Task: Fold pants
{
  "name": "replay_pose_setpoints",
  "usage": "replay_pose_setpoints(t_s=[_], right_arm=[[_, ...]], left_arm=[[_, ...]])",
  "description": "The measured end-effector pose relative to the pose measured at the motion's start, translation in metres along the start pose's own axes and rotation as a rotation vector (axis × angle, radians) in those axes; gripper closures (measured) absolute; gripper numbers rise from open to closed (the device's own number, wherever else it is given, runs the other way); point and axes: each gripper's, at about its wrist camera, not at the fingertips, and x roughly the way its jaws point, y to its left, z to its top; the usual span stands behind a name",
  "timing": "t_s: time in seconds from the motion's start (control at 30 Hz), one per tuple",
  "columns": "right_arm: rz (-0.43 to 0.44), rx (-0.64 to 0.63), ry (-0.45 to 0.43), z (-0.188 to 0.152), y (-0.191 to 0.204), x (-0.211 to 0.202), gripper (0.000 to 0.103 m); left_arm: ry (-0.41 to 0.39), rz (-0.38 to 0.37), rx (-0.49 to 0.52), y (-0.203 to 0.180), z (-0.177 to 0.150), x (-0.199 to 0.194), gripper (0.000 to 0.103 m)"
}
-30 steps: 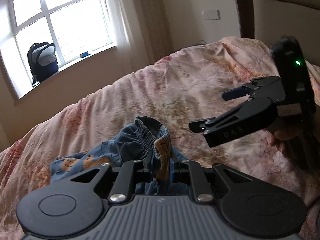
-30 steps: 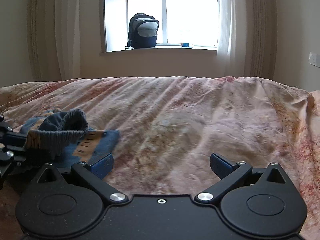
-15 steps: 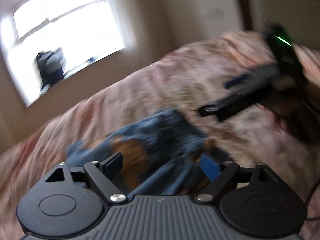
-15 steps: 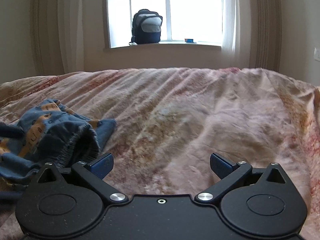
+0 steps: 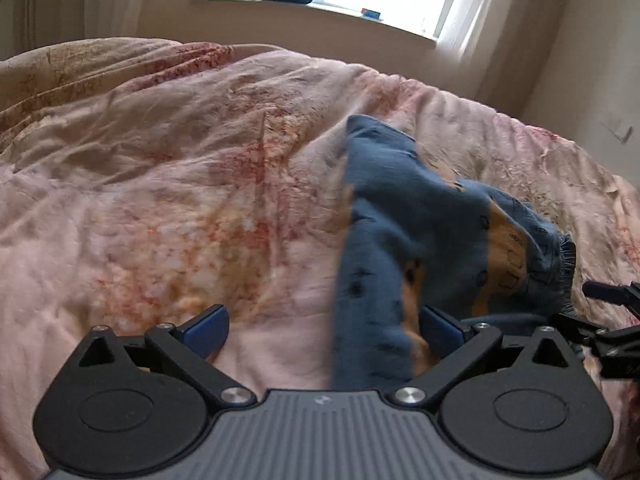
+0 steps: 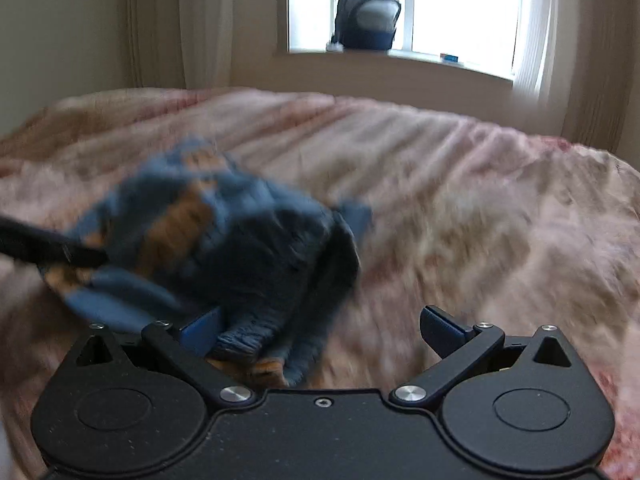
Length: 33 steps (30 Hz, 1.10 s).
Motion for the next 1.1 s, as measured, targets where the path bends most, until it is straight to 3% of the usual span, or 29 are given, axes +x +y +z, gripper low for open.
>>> replay_pose_setpoints(t_s=[0.1,0.23,0.37,0.53,0.7,0.77,0.93,1.03,1.1], right_arm=[[0.063,0.073,0.051,-0.005,-0.016,-0.005,0.001],[0.097,0.046,0.08,0.003,-0.018,-0.009,0.001],[0.045,-0.018,-0.069,0.016,-0.009,-0.027,0.001],[-0.028,-0.012,-0.168,0.041,0.0,-0.006,0.001],[-0.126,0.022,-0.143,0.043,-0.012,0.035,0.001],[-0.127,0.03,-0.14,0.032,-0.02,0.045,0.001],[-0.064,0.069,-0.164,0.023,-0.037,0.053,0.001],[-0.073,0.105,-0.197,0.023,-0.042,0.042,0.001],[-0.094,0.133,-0.233,0.024,-0.044,0.026,0.0]], left_arm=[[-0.013,-0.009,0.057,0.006,-0.007,-0.008,0.0],[-0.036,0.003,0.069,0.005,-0.002,-0.022,0.0],[-0.138,-0.052,0.124,-0.013,0.029,-0.024,0.0],[-0.171,-0.095,0.237,-0.049,0.07,0.015,0.0],[-0.158,0.114,0.37,-0.06,0.077,0.072,0.0],[-0.159,0.105,0.349,-0.049,0.079,0.081,0.0],[-0.129,0.096,0.189,-0.028,0.091,0.084,0.0],[-0.194,0.112,0.109,-0.028,0.088,0.057,0.001],[-0.244,0.071,0.063,-0.026,0.078,0.035,0.0]])
